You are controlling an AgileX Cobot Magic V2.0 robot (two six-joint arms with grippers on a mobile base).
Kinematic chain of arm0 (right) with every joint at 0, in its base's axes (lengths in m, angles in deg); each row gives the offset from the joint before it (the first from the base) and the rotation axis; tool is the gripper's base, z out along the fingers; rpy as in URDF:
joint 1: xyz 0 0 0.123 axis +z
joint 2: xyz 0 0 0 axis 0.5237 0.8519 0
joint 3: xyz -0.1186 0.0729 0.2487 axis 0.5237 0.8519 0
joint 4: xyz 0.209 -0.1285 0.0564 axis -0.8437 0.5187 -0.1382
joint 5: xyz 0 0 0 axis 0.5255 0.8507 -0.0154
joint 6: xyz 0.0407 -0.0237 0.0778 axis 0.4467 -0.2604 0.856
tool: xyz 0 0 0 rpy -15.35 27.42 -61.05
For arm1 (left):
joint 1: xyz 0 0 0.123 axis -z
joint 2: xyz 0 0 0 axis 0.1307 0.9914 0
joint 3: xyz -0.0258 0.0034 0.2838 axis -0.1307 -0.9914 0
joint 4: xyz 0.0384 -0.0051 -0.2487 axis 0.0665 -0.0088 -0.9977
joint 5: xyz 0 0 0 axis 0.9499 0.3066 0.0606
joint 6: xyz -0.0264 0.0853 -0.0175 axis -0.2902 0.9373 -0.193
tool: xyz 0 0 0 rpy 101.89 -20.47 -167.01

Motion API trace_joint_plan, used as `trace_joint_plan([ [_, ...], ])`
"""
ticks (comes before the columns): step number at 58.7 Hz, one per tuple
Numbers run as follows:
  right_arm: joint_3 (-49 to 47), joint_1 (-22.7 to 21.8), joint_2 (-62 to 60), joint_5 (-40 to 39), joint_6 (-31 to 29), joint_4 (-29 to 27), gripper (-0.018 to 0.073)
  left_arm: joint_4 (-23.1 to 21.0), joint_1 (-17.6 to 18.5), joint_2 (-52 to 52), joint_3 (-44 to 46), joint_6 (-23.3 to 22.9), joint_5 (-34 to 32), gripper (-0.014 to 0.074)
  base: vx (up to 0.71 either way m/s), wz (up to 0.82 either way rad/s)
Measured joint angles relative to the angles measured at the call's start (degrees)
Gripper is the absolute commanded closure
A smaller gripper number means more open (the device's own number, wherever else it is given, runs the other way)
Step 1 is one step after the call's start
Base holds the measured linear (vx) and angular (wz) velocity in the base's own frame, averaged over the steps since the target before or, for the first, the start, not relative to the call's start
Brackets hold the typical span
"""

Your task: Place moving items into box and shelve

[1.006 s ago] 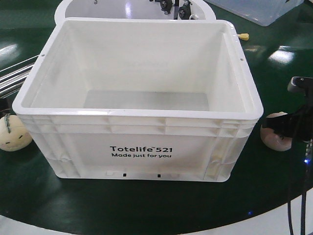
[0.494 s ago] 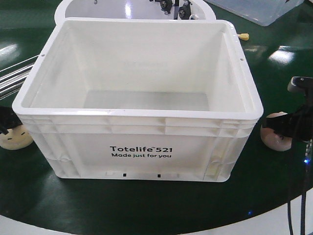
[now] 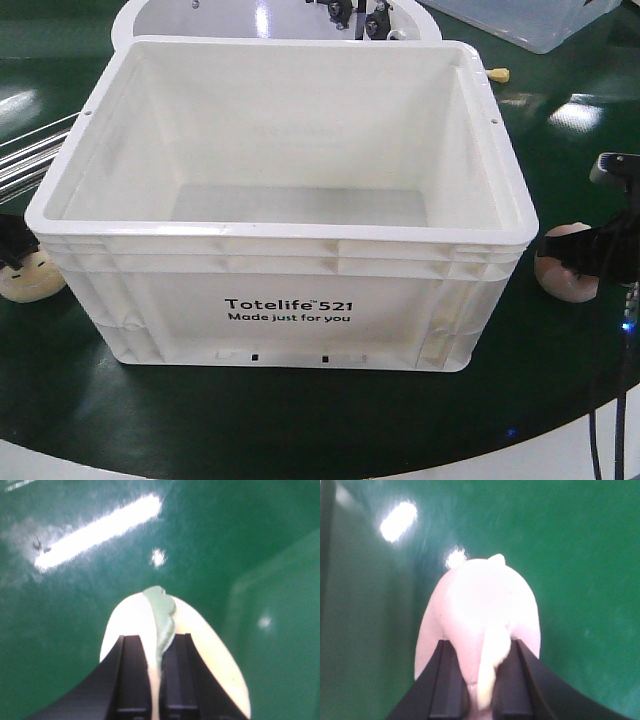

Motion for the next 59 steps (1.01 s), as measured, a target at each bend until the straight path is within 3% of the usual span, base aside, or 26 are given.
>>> trace_joint_plan([
  [22,0.0,0.0,-12.3,-8.8,-2.0,0.0,0.0568,0.0,0.0,-11.9,-0.1,0.0,-8.2,0.0603,0.0,0.0],
  [40,0.1,0.0,-26.3,-13.5,-9.6,0.0,0.0568,0.0,0.4,-26.5,-0.1,0.0,-16.1,0.0603,0.0,0.0],
  [50,0.1,0.9,-30.8,-15.9,-10.3,0.0,0.0568,0.8,5.1,-30.0,-0.1,0.0,-20.1,0.0603,0.0,0.0],
  [59,0.1,8.1,-31.2,-17.7,-10.4,0.0,0.0565,2.8,12.1,-30.1,-0.3,0.0,-21.0,0.0603,0.0,0.0],
])
